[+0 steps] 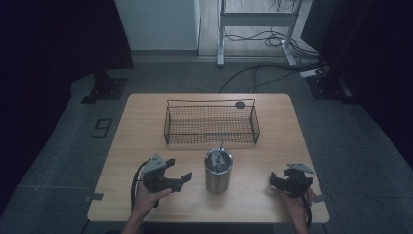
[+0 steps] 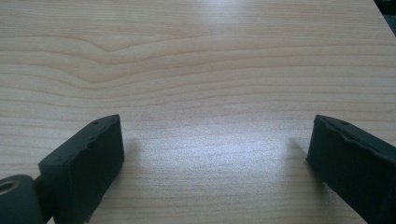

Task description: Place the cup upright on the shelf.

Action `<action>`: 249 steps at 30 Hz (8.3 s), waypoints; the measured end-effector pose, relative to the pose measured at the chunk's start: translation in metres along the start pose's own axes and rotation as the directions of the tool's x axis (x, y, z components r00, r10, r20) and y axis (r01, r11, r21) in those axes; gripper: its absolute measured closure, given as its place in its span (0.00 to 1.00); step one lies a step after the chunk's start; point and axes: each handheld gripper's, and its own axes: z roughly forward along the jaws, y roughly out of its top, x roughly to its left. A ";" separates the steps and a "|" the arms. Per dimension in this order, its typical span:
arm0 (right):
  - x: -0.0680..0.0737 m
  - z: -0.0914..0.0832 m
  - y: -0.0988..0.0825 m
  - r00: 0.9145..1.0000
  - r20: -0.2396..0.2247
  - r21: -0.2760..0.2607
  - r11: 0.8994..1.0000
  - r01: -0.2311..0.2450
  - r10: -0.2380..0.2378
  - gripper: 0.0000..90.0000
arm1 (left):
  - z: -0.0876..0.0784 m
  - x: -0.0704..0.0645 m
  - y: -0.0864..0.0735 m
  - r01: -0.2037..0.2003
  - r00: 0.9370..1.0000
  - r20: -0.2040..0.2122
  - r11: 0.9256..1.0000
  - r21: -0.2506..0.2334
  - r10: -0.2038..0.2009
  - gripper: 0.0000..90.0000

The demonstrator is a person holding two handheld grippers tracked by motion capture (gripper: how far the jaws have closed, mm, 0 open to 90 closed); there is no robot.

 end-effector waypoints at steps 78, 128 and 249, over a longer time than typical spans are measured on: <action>-0.001 0.000 0.000 1.000 0.005 0.000 1.000 -0.004 0.004 0.04 | 0.104 -0.055 0.020 -0.179 0.981 0.084 0.984 0.027 0.176 0.01; -0.002 0.000 0.000 1.000 0.006 0.000 1.000 -0.005 0.005 0.04 | 0.070 -0.045 0.038 -0.204 0.978 0.026 0.976 -0.075 0.206 0.05; -0.003 0.001 0.001 1.000 0.012 -0.003 1.000 -0.007 0.007 0.04 | 0.081 0.056 0.154 -0.100 0.991 -0.104 0.986 -0.135 0.086 0.05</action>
